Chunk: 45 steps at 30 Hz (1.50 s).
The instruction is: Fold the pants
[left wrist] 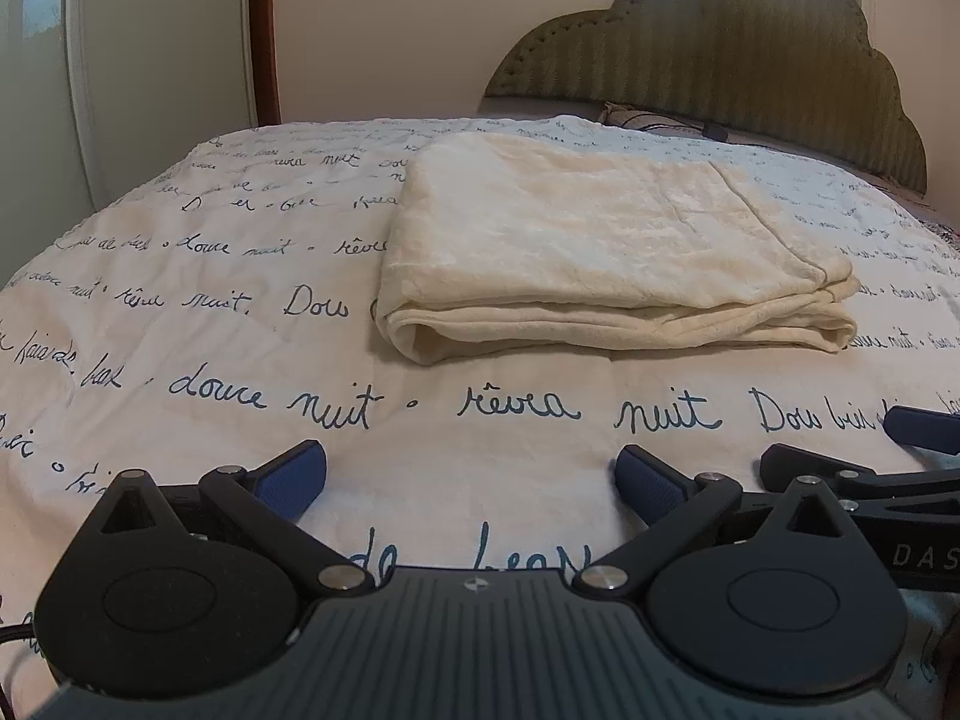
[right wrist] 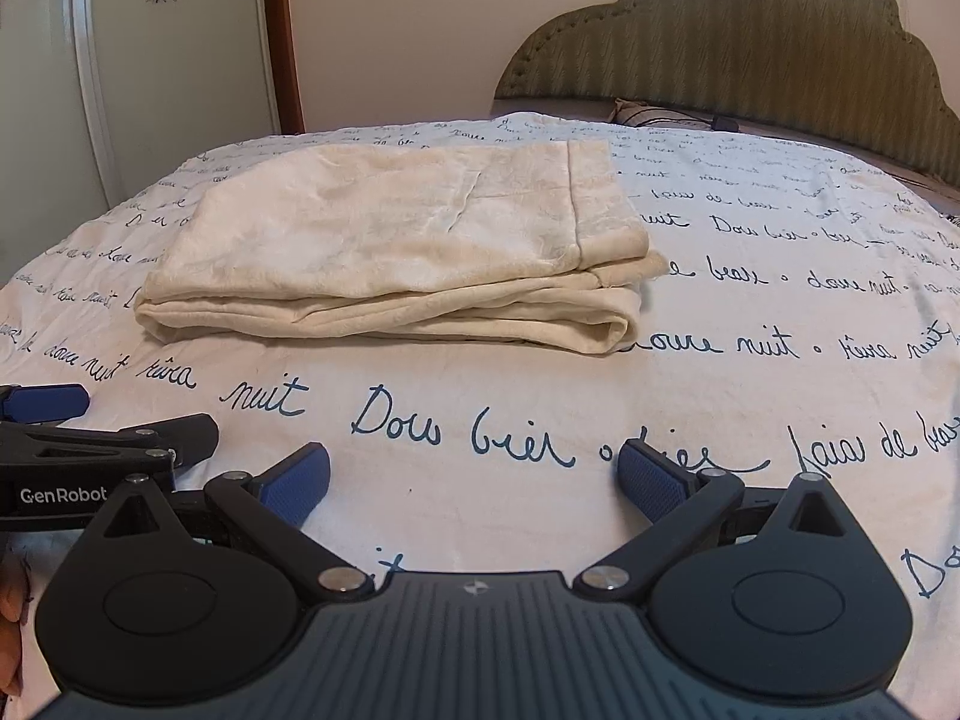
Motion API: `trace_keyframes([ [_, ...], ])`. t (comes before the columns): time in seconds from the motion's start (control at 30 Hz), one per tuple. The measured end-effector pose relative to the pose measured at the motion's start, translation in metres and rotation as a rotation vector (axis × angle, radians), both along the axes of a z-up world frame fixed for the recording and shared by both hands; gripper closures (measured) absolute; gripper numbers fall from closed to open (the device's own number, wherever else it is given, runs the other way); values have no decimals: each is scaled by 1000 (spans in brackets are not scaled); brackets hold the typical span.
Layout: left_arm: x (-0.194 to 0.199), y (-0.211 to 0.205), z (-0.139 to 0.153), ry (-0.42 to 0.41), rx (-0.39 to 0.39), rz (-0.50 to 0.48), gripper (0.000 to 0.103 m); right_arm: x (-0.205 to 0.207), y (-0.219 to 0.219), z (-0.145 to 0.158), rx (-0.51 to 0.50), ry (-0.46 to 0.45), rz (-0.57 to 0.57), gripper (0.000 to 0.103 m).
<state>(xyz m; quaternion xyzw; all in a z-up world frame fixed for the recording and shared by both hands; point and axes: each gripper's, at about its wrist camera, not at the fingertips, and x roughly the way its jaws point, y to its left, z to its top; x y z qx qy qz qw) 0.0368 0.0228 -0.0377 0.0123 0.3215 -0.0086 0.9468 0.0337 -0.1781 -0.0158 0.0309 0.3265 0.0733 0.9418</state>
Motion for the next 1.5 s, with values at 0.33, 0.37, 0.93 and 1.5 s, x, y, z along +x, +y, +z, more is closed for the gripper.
trace_keyframes([
  [0.33, -2, 9, 1, 7, 14, 66, 0, -1, 0, 2, -13, -6, -21, 0],
  [0.37, -2, 9, 1, 7, 20, 65, 0, -1, 0, 1, -13, -2, -23, 0],
  [0.93, -2, 9, 0, 8, 12, 66, 0, 0, -1, 0, -8, 4, -24, 0],
  [1.5, -2, 9, 0, 8, 9, 66, 0, 0, -1, 0, -7, 4, -24, 0],
])
